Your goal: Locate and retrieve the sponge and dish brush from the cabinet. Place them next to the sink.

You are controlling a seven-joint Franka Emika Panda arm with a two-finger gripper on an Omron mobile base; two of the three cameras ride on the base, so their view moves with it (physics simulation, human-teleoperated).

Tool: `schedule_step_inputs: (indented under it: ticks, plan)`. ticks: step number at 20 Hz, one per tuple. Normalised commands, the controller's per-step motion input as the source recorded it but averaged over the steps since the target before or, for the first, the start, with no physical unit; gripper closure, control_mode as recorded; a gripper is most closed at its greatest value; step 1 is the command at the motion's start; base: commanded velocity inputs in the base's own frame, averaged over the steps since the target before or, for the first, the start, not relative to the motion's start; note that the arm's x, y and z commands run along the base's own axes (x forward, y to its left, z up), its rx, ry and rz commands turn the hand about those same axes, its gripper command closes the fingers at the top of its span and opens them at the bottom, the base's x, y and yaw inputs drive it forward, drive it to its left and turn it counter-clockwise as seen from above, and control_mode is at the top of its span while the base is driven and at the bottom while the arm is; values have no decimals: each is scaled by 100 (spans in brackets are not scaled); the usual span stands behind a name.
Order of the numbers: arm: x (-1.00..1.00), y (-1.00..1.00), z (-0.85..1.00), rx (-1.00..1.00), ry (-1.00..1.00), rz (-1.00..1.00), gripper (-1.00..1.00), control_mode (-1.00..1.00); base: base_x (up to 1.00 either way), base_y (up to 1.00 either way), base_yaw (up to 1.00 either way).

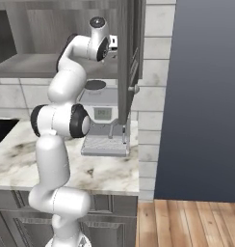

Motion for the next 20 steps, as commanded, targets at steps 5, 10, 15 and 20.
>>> schedule_step_inputs:
  ticks: [5, 10, 15, 20]
  plan:
    - [16, 16, -33, 2, 1, 1, 100, -100, 0, 0, 0]
    - [11, 14, -40, 4, 1, 1, 100, -100, 0, 0, 0]
    - [9, 15, -35, 3, 0, 0, 100, -100, 0, 0, 0]
    - [-2, 17, -5, 0, 0, -2, 100, -100, 0, 0, 0]
